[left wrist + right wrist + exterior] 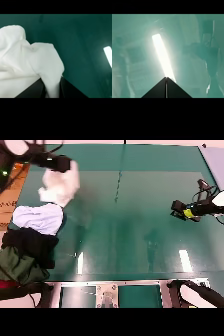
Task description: Fold the shirts.
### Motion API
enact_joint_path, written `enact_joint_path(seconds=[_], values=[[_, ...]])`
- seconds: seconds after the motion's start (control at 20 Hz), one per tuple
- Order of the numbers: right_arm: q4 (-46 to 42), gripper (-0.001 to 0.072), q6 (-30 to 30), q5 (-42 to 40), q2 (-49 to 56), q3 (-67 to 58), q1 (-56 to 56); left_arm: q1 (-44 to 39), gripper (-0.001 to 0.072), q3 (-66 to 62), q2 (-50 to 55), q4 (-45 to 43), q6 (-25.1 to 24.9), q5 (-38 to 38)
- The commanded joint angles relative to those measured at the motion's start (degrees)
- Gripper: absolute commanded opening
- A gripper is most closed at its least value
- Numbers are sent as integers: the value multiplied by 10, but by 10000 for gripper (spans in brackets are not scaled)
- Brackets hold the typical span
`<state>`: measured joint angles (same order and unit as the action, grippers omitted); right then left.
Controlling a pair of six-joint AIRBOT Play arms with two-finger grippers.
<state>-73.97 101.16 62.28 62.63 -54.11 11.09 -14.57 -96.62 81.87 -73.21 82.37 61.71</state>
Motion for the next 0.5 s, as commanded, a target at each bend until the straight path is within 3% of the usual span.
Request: enact_joint_path(seconds=[0.0,0.1,0.15,0.2,0.25,0.3,0.35,0.45], values=[[24,14,-14,3,0,-1,30,-118,27,0,-2,54,12,12],[35,15,-14,3,0,-1,30,-172,28,12,24,56,18,6],[40,17,-14,3,0,-1,30,-195,194,17,41,60,18,7],[42,63,-14,3,0,-1,30,-212,536,17,61,66,19,14],[42,167,-14,3,0,-1,30,-221,616,17,74,73,30,21],[41,263,-14,3,0,-1,30,-222,618,17,84,79,31,31],[41,311,-14,4,0,-1,30,-216,617,16,86,74,30,40],[41,316,-32,3,0,-1,30,-178,618,11,85,54,30,61]])
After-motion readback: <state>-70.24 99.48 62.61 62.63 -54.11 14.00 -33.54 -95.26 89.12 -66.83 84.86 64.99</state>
